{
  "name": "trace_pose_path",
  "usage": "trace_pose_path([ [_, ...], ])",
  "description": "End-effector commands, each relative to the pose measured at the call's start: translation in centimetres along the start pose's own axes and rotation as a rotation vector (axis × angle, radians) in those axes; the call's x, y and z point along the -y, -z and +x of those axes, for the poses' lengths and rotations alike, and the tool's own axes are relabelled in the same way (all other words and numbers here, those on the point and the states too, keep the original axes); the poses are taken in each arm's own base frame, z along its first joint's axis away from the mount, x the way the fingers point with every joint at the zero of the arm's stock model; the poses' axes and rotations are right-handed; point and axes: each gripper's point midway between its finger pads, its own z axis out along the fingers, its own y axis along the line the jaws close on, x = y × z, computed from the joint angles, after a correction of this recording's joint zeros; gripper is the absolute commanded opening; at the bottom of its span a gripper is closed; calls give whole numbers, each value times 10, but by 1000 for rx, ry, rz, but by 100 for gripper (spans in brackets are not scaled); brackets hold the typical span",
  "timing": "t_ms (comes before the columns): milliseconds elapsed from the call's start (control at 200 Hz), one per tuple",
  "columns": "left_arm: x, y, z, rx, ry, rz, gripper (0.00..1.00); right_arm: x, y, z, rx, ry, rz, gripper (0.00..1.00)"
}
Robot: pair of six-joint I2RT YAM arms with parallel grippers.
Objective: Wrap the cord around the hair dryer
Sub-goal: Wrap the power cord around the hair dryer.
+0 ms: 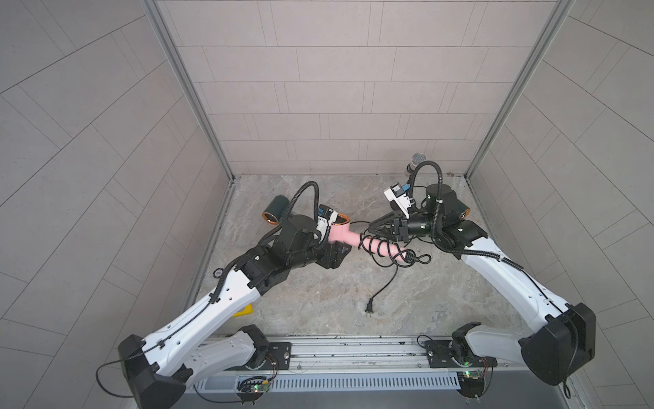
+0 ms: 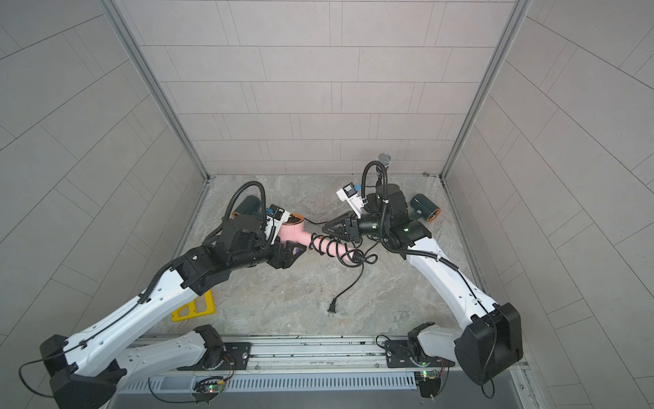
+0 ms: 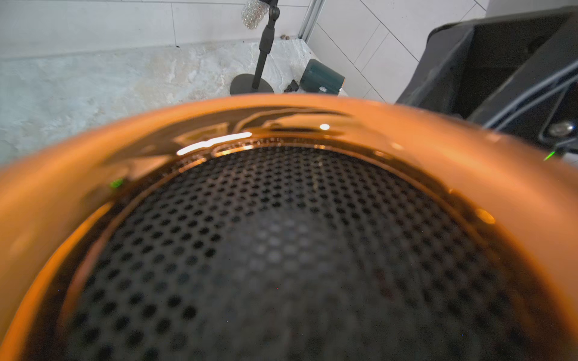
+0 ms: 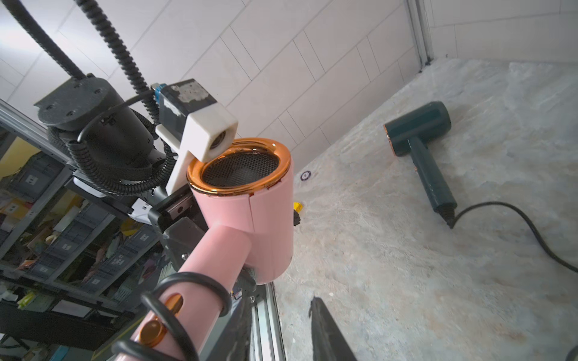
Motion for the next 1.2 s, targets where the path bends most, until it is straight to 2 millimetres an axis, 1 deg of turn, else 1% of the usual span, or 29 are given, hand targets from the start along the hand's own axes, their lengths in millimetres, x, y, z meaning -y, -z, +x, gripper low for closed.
trace_pose_path([
  [0,13,28,-36,60,-25,-6,0,-1,4,-14,58,15,16,35],
  [85,7,33,-40,25,-25,-64,0,-7,7,-22,92,19,4,36],
  [165,3,38,-44,9,-24,-102,0,-13,9,-25,109,23,-4,36],
  [280,8,44,-54,23,-10,-95,0,-18,11,-29,126,26,-18,39],
  [390,15,47,-62,19,-3,-72,0,-22,11,-34,150,18,-43,45],
  [470,18,46,-64,10,-13,-63,0,-25,12,-37,167,15,-57,57],
  [540,19,46,-65,8,-19,-60,0,-25,12,-38,167,11,-57,60],
  [660,18,46,-65,-1,-15,-66,0,-25,12,-38,166,17,-55,61],
  [836,23,50,-73,13,5,-55,0,-21,12,-34,173,20,-52,61],
  [891,25,51,-76,19,14,-46,0,-20,12,-37,196,30,-50,62],
  [956,28,53,-78,23,23,-34,0,-23,13,-44,236,38,-78,62],
  [1071,29,53,-82,31,51,-34,0,-30,14,-53,288,23,-136,52],
  [1196,29,49,-86,42,105,-28,0,-36,20,-59,358,26,-165,51],
])
